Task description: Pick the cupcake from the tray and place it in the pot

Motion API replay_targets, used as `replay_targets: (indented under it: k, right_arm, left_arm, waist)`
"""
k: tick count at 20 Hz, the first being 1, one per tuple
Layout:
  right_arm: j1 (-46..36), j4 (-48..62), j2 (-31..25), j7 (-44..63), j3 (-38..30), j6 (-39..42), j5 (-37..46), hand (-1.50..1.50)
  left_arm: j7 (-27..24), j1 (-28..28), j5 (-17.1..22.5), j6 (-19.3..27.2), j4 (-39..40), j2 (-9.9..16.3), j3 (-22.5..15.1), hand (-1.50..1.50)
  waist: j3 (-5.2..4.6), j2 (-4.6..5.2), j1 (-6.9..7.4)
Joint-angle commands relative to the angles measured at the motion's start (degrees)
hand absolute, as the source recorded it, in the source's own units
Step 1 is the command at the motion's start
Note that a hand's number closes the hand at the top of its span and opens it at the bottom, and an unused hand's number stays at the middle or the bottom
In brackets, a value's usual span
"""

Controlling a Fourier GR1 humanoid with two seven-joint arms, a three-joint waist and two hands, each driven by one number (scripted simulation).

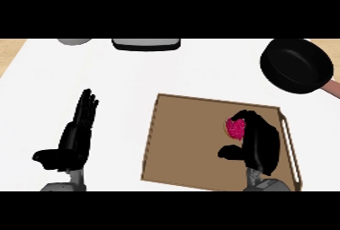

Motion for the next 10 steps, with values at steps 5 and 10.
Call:
replay_targets:
  k: [5, 10]
  right_arm:
    - [1.72, 0.75, -0.27, -0.21, 1.41, -3.67, 7.70, 1.50]
    - [-3.40, 2.96, -10.05, -22.96, 12.76, 16.67, -7.01, 1.50]
  left_arm:
    - [1.61, 2.04, 0.35, -0.82, -2.98, -0.19, 0.00, 0.00]
    - [-0.22, 1.10, 0.76, -2.80, -1.93, 0.31, -0.96, 0.00]
  waist:
    - [0.41, 0.54, 0.05]
    - [0.35, 1.24, 4.00]
